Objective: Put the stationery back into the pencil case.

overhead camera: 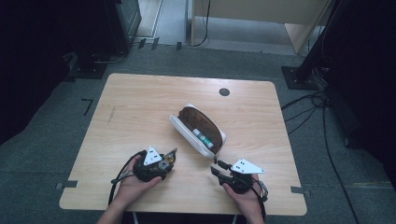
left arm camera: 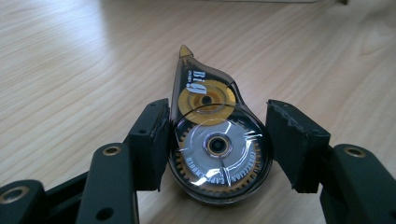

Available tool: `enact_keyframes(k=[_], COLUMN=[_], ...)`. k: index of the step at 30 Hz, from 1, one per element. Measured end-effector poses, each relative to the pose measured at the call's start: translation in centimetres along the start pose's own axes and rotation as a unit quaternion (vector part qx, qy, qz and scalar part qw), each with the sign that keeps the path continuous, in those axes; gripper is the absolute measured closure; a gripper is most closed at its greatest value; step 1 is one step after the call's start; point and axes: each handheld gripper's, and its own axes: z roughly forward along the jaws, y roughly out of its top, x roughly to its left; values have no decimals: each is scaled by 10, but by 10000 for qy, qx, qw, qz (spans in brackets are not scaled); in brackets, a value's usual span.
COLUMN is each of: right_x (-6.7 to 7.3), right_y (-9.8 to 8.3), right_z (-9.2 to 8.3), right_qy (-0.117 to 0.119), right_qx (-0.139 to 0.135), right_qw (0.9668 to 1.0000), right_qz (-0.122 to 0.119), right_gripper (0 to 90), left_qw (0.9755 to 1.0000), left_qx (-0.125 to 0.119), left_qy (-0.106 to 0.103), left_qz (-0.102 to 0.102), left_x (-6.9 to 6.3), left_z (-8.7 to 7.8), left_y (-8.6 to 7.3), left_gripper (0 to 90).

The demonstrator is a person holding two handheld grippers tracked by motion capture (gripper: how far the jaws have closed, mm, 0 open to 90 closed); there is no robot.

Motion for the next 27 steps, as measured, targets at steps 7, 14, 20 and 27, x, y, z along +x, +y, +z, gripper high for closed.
enact_keyframes(k=[7,14,20,27], right_x=[11,18,19,20], right_y=[3,9,10,10], right_z=[11,25,28,27], right_qy=[288,396,474,238], right_qx=[116,199,336,266], right_qw=[9994,9986,9978,9991], right_qz=[-167,-296,-331,-246], right_gripper=[572,566,538,524], left_qw=[9998,9985,9972,9972], left_qx=[-7,-12,-44,-46], left_qy=[-211,-470,-642,-726], left_qz=[23,297,378,176], left_x=[-4,-8,-7,-4], left_z=[1,2,5,3], left_y=[2,-2,-2,-2], left_gripper=[421,421,422,422])
